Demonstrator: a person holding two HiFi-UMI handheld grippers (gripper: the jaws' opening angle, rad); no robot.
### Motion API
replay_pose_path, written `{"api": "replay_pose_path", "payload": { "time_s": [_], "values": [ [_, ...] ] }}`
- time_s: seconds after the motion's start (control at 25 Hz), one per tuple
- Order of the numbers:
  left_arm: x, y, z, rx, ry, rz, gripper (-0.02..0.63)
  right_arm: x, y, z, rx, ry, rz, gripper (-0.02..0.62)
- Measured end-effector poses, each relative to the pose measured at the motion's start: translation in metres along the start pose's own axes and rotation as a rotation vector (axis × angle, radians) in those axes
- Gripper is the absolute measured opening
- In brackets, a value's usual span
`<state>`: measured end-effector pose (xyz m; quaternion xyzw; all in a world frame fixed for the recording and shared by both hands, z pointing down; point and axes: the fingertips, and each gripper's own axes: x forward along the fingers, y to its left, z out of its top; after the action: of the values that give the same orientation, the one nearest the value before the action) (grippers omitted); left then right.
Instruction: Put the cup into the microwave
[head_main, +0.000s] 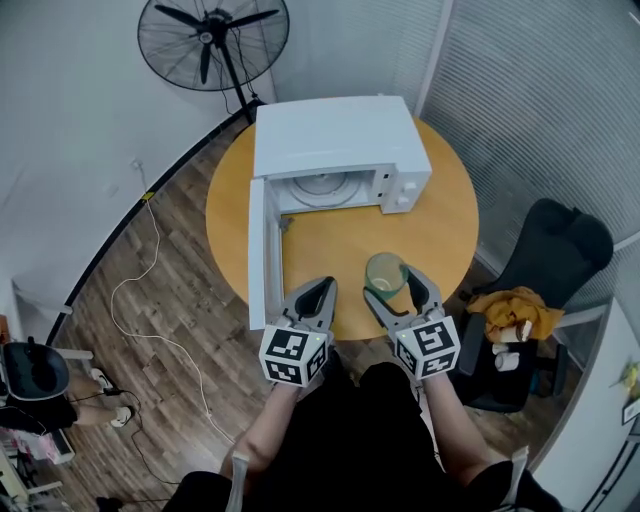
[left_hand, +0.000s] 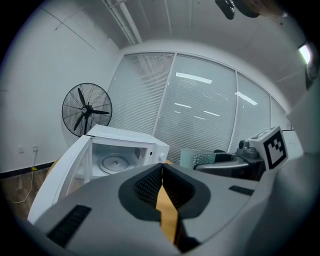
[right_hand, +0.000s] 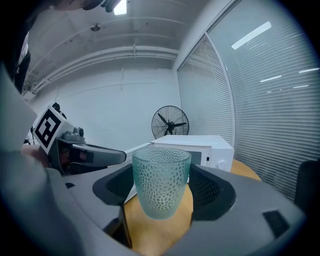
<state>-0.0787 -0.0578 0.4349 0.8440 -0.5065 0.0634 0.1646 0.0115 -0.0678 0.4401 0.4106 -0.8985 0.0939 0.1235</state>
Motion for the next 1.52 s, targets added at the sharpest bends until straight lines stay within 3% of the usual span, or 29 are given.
{"api": "replay_pose_path", "payload": {
  "time_s": [0.44, 0.96, 1.52],
  "values": [
    [0.023, 0.022, 0.000, -0.022, 0.022, 0.005, -0.003, 0.049, -0.010, -0.007, -0.014, 0.049, 0.047, 0.351],
    [0.063, 0.047, 0.015, -0.073, 0.022, 0.140, -0.003, 0.143, -0.042, -0.008, -0.075, 0.063, 0.199, 0.351],
    [0.089, 0.065, 0.022, -0.131, -0.013, 0.330, -0.003, 0.247, -0.069, -0.045, -0.112, 0.080, 0.303, 0.351]
  ]
}}
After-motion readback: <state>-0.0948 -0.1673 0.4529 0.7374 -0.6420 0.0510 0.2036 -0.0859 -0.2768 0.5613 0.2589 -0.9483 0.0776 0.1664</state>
